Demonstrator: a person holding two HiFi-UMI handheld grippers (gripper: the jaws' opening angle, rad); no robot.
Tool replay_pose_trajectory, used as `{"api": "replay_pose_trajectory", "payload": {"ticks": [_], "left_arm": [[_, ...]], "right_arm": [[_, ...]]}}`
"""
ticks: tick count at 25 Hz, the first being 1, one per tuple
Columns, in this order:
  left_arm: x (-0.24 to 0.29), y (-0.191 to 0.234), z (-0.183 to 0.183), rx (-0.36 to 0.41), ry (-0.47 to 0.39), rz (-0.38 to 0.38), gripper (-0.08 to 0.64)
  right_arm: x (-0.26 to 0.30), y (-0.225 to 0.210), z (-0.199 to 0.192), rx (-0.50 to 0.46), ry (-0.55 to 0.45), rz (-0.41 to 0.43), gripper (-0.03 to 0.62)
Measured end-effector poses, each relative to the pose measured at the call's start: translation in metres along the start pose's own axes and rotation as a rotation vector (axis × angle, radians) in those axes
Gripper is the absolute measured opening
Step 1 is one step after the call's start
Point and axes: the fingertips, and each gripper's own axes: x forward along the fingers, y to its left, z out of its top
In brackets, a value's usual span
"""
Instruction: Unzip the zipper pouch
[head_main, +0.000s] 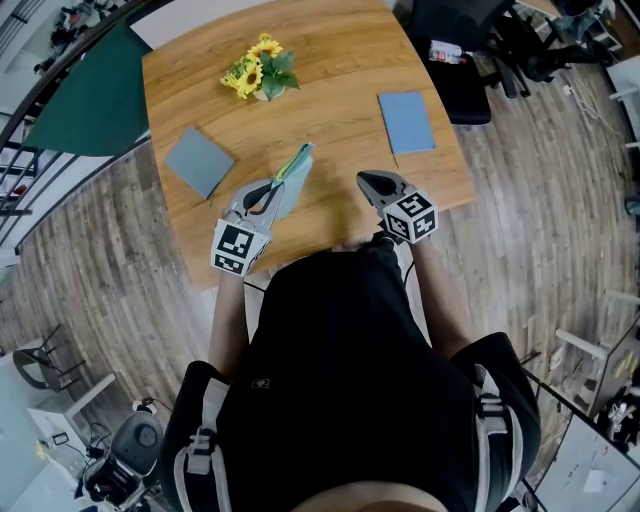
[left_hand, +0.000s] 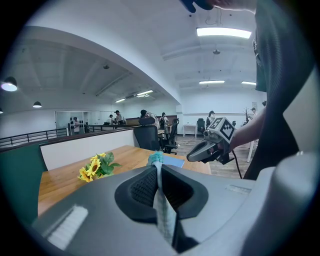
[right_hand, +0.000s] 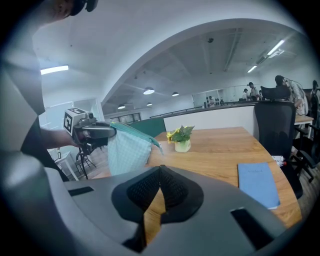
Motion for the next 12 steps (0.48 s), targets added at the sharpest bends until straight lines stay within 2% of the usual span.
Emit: {"api": "replay_pose_trajectory", "payload": {"ticks": [12], "left_arm": [[0.0, -0.002, 0.0, -0.005, -0.007, 0.003, 0.009]], "right_arm": [[-0.002, 0.003, -0.011, 0.007, 0.01, -0.002, 0.003]]}}
